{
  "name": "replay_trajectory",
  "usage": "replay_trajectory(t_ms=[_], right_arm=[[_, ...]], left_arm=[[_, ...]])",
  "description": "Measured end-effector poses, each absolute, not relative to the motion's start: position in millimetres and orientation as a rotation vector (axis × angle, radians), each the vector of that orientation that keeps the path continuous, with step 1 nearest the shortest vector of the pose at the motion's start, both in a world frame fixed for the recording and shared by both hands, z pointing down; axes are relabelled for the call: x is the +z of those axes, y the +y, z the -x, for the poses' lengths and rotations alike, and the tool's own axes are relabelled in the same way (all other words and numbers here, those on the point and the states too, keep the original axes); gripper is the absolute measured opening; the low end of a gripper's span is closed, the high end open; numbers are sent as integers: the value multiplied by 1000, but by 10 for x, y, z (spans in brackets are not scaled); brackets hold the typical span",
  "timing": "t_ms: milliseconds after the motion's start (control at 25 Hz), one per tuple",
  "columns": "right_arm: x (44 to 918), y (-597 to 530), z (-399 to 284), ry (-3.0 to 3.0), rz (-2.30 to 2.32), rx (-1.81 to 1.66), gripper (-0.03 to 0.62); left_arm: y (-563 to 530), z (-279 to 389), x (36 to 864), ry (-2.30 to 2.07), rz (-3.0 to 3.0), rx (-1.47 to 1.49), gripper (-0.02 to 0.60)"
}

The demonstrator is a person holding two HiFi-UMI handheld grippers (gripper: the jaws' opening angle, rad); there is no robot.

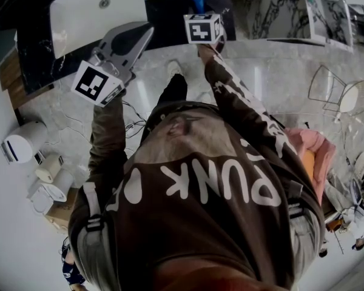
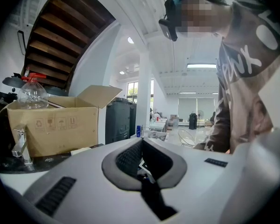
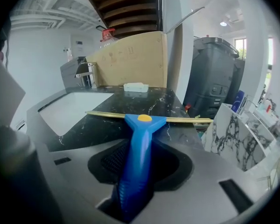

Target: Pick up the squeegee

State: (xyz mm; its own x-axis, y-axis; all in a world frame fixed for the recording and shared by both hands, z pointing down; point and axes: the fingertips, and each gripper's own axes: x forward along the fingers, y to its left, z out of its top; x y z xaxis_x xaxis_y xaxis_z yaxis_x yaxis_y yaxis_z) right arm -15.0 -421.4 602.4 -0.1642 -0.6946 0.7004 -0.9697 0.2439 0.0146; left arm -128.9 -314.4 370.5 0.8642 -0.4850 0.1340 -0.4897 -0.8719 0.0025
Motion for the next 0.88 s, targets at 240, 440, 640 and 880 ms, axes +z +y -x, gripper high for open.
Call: replay_trajectory(t_ms=[240, 440, 640, 880], right_arm=[[6001, -4225, 95, -1955, -1535, 642, 143], [5885, -4250, 85, -2024, -1554, 638, 143], [5692, -4267, 64, -2070, -1561, 567, 143], [5397, -4235, 109, -2150, -1564, 482, 143]], left_arm=[[-3108, 1310, 3707, -797, -2985, 210, 3], [-3088, 1290, 3668, -811, -2995, 203, 3], [-3053, 1260, 3651, -807, -2998, 210, 3], [-3056, 1244, 3585, -829, -3009, 204, 3]])
